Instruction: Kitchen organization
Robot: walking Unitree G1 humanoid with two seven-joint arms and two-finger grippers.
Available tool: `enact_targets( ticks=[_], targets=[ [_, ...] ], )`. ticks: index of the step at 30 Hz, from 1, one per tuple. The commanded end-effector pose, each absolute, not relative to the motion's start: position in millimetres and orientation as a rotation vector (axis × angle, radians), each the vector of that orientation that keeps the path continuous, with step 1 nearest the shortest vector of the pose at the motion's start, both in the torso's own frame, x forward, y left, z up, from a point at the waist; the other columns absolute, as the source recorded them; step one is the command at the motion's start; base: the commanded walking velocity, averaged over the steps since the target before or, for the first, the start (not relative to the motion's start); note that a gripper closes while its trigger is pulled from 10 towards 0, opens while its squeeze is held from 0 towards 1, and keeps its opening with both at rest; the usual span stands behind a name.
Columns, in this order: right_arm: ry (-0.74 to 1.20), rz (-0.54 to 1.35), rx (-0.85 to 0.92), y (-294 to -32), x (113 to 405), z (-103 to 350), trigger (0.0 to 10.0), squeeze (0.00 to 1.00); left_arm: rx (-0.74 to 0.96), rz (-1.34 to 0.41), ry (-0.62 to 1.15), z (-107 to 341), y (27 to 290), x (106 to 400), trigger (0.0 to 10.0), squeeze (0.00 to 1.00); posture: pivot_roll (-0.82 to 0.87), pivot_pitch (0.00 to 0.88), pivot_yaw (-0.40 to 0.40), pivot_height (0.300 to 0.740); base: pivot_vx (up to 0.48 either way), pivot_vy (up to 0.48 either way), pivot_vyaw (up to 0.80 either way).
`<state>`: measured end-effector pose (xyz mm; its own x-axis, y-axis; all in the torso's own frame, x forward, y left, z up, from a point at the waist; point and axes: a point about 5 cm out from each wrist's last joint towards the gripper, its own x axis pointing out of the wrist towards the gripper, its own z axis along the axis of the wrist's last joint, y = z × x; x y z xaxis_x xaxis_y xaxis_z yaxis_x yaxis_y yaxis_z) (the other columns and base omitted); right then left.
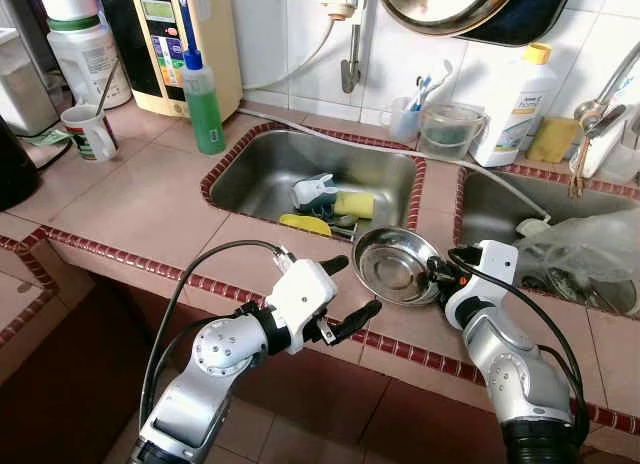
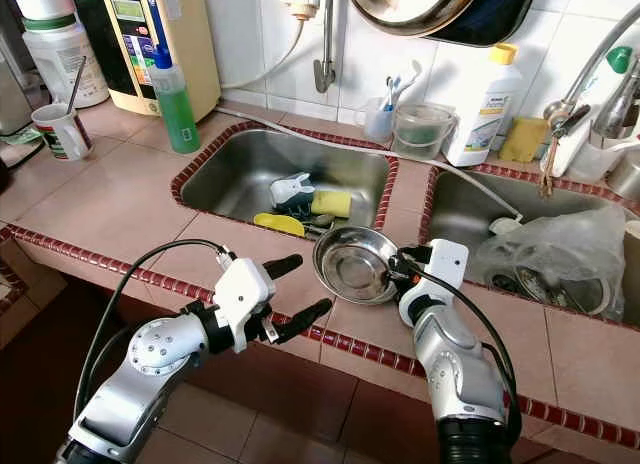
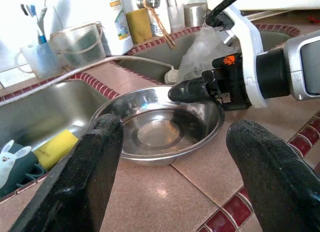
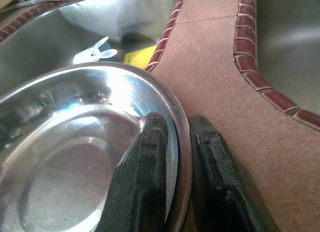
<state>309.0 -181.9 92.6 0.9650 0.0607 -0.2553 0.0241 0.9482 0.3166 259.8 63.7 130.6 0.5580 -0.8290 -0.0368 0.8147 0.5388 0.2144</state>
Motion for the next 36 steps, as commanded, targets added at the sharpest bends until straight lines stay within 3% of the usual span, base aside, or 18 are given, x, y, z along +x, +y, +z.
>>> enact_targets(
  ticks=[1,18,36],
  targets=[
    [0.177,0.009,0.305,-187.4,313.0,107.3,10.0,0.00,0.215,-0.943,-0.101,138.7,63.5,265.6,10.0,0.00,-0.01,0.000,-0.012,0.740,0.000,0.000,0.00],
    [-0.238,0.053,0.118,-181.6,326.8,178.9,10.0,0.00,0.153,-0.639,-0.133,154.3,74.3,303.1,10.0,0.00,-0.01,0.000,-0.016,0.740,0.000,0.000,0.00],
    [-0.342,0.055,0.047,-179.5,329.2,194.6,10.0,0.00,0.108,-0.516,-0.117,158.0,90.9,323.2,10.0,0.00,0.00,0.000,-0.017,0.740,0.000,0.000,0.00]
  ],
)
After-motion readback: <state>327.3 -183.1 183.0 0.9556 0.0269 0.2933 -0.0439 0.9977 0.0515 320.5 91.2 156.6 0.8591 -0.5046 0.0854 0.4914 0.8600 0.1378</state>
